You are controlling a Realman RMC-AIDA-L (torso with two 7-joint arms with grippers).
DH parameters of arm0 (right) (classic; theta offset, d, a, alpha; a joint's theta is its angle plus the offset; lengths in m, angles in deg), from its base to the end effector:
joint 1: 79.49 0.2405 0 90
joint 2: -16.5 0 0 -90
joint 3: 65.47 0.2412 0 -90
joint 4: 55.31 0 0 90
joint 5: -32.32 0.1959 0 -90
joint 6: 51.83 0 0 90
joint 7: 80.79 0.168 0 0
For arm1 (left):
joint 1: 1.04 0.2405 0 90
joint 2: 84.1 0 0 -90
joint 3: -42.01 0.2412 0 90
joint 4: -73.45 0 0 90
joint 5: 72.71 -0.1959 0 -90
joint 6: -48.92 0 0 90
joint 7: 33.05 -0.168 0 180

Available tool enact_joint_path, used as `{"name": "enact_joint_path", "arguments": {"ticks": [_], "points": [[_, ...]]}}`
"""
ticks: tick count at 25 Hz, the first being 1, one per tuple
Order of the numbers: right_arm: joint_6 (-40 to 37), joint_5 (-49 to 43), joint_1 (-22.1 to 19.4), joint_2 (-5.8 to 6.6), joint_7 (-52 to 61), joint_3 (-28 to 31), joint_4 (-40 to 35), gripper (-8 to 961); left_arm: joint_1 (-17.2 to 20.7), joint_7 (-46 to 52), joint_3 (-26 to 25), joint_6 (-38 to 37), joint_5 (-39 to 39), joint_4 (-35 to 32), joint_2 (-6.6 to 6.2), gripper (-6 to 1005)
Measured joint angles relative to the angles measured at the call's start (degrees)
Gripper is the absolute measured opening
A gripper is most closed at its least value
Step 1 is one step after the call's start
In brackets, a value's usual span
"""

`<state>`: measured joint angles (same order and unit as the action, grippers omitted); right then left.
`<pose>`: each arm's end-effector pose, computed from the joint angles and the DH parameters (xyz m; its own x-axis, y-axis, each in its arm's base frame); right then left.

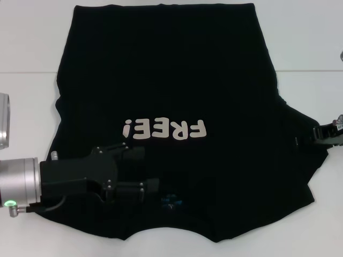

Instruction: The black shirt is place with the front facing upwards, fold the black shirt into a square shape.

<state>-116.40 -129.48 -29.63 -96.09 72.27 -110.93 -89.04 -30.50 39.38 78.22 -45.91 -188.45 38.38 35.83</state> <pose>0.2794 0.4149 0.0190 0.3118 -0.9272 -0.2076 -0.8249 -0.1558 -0.5433 -0.2299 0.3001 -0.0207 0.7861 0.2841 0.5489 0.3954 -0.9138 -0.0932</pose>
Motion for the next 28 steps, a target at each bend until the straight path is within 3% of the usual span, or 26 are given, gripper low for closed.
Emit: {"name": "enact_joint_path", "arguments": {"ticks": [2,11,22,28], "points": [[0.3,0.0,0.2,0.0,0.0,-1.1,0.3,922,0.0,0.1,0.0,0.0,0.0,0.0,-0.08,901],[1.1,-0.1,0.3,-0.13,0.3,-3.0,0.4,733,0.0,0.7,0.0,0.1,0.0,0.0,-0.33,901],[0.5,-0.1,0.2,0.0,0.3,-3.2,0.4,251,0.1,0.7,0.0,0.1,0.0,0.0,-0.32,901],[0.3,-0.1,0.0,0.1,0.3,-3.3,0.1,57,0.2,0.7,0.0,0.1,0.0,0.0,-0.31,901]]}}
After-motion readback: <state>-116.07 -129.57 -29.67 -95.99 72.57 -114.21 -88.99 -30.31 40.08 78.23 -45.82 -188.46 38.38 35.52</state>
